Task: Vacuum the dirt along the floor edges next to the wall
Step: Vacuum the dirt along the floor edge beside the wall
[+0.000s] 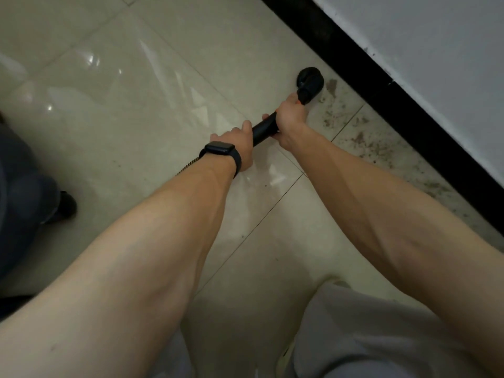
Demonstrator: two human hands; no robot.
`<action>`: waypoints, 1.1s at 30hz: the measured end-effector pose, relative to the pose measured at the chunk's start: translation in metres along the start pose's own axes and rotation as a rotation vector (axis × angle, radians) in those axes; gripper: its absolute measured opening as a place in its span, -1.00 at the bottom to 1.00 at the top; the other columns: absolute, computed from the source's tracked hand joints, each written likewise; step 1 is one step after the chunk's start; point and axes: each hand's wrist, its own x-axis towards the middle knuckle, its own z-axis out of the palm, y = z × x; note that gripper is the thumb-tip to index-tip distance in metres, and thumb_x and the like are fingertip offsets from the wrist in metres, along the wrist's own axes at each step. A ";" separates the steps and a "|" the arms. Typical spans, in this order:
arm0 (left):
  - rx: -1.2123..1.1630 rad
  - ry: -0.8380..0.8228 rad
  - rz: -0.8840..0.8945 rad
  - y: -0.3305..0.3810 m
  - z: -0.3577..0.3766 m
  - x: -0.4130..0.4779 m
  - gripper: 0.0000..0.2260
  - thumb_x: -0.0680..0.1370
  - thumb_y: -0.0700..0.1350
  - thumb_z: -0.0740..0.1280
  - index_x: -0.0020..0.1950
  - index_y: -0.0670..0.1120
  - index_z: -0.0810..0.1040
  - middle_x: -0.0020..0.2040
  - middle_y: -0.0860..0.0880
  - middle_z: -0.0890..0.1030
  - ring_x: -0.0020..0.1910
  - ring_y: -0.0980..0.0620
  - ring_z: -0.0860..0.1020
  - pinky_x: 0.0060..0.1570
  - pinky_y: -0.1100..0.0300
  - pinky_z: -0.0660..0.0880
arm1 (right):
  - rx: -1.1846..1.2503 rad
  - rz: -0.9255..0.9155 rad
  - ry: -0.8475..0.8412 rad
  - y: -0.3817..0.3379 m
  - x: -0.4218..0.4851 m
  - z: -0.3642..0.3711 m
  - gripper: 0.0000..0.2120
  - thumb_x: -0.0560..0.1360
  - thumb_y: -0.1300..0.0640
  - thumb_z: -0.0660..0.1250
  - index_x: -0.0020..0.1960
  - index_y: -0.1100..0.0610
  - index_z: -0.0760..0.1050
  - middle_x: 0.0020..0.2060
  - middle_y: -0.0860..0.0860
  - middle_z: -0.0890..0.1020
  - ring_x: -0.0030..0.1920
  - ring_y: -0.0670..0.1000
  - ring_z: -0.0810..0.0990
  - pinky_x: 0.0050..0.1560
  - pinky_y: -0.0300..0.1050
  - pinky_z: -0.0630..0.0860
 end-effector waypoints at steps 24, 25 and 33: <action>-0.381 -0.057 -0.028 0.023 -0.012 0.053 -0.73 0.51 -0.22 0.31 0.14 -0.04 0.32 -0.06 -0.10 0.51 -0.09 -0.12 0.53 -0.03 0.02 0.50 | 0.051 -0.024 -0.077 -0.039 0.057 -0.026 -0.76 0.72 0.00 0.19 0.21 0.17 0.39 -0.11 0.07 0.55 -0.21 0.05 0.69 -0.24 0.01 0.62; -0.436 -0.076 -0.037 0.020 -0.013 0.049 -0.72 0.50 -0.24 0.32 0.15 -0.06 0.35 -0.05 -0.10 0.51 -0.08 -0.12 0.53 -0.06 0.05 0.50 | 0.052 -0.010 -0.097 -0.040 0.056 -0.024 -0.79 0.71 0.03 0.22 0.20 0.17 0.39 -0.11 0.07 0.57 -0.22 0.05 0.69 -0.23 0.01 0.62; -0.422 -0.122 -0.120 -0.026 -0.018 0.014 -0.74 0.48 -0.26 0.32 0.15 -0.09 0.47 0.02 -0.15 0.57 0.06 -0.18 0.56 -0.03 0.15 0.45 | 0.076 0.051 -0.131 -0.008 0.021 0.010 -0.65 0.68 0.05 0.27 0.37 0.17 0.27 -0.02 0.12 0.57 -0.20 0.07 0.72 -0.36 -0.05 0.62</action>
